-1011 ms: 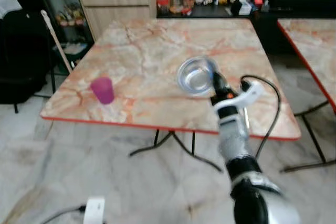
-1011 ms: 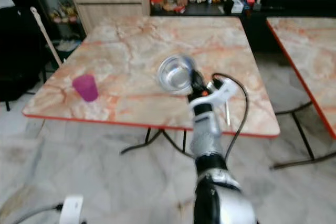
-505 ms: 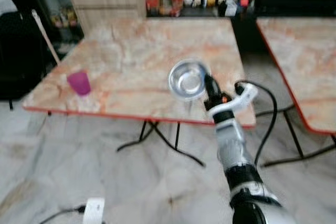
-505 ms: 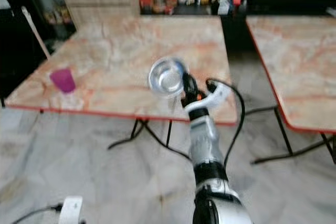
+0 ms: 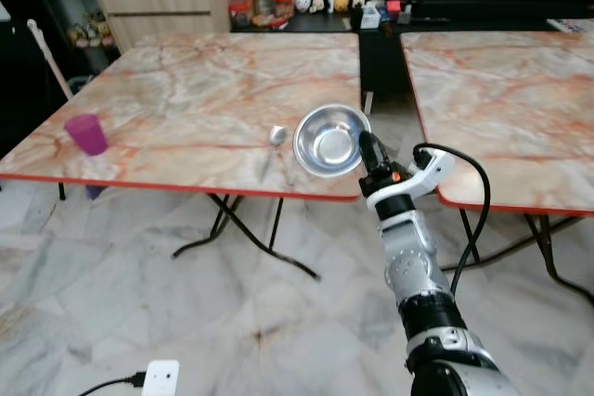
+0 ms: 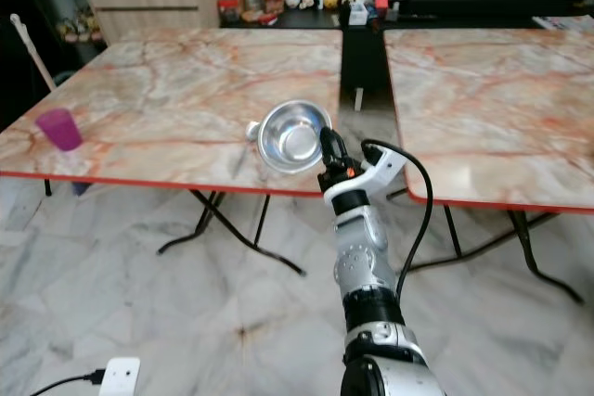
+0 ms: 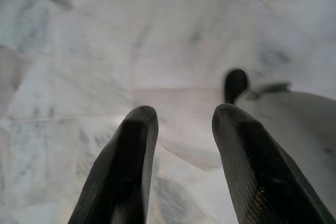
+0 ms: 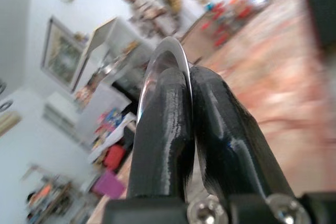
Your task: Setting the table
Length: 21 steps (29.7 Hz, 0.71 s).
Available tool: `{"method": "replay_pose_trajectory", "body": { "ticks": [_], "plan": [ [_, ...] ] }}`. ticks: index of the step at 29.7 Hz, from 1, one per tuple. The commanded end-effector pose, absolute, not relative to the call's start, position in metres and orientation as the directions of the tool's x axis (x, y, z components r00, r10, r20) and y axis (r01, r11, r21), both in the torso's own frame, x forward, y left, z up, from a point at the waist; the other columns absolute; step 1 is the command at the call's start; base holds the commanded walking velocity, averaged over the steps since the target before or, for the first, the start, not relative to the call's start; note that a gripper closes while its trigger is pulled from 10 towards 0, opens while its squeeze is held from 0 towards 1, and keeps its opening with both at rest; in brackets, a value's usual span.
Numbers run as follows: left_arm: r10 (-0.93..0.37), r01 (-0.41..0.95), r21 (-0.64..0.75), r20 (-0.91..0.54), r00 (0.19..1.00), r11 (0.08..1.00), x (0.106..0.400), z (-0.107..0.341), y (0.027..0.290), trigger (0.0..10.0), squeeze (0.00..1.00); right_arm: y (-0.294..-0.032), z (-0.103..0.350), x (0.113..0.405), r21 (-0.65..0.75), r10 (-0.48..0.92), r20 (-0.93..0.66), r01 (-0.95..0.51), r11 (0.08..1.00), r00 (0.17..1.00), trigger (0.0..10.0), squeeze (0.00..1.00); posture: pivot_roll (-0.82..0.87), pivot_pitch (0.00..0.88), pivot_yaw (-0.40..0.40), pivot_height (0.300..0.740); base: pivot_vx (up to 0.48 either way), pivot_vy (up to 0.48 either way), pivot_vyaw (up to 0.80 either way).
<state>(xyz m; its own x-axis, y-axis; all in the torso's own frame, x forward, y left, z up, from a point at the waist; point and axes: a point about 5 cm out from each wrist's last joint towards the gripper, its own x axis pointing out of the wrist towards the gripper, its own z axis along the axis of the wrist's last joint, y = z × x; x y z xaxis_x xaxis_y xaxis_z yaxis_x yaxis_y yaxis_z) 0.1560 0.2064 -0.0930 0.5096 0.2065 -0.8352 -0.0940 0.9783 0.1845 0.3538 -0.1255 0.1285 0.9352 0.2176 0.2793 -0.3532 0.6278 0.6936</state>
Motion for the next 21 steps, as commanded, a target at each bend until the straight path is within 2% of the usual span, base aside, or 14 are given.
{"method": "replay_pose_trajectory", "body": {
  "ticks": [1,15,21],
  "plan": [
    [0.217,-0.084,0.203,-0.840,0.498,0.976,0.150,-0.095,0.210,10.0,0.00,-0.120,0.140,0.356,0.686,0.222,0.315,-0.383,0.619,0.923,10.0,0.00,-0.03,0.000,0.070,0.740,0.000,-0.379,0.00],
    [0.223,-0.094,0.203,-0.830,0.511,0.975,0.155,-0.092,0.215,10.0,0.00,-0.121,0.137,0.355,0.699,0.196,0.297,-0.353,0.622,0.934,10.0,0.00,-0.01,0.000,0.079,0.740,0.000,-0.378,0.00],
    [0.178,-0.125,0.130,-0.806,0.565,0.984,0.165,-0.088,0.208,10.0,0.00,-0.124,0.136,0.356,0.699,0.189,0.287,-0.340,0.628,0.939,10.0,0.00,0.00,0.011,0.071,0.740,0.000,0.000,0.00]
  ]
}}
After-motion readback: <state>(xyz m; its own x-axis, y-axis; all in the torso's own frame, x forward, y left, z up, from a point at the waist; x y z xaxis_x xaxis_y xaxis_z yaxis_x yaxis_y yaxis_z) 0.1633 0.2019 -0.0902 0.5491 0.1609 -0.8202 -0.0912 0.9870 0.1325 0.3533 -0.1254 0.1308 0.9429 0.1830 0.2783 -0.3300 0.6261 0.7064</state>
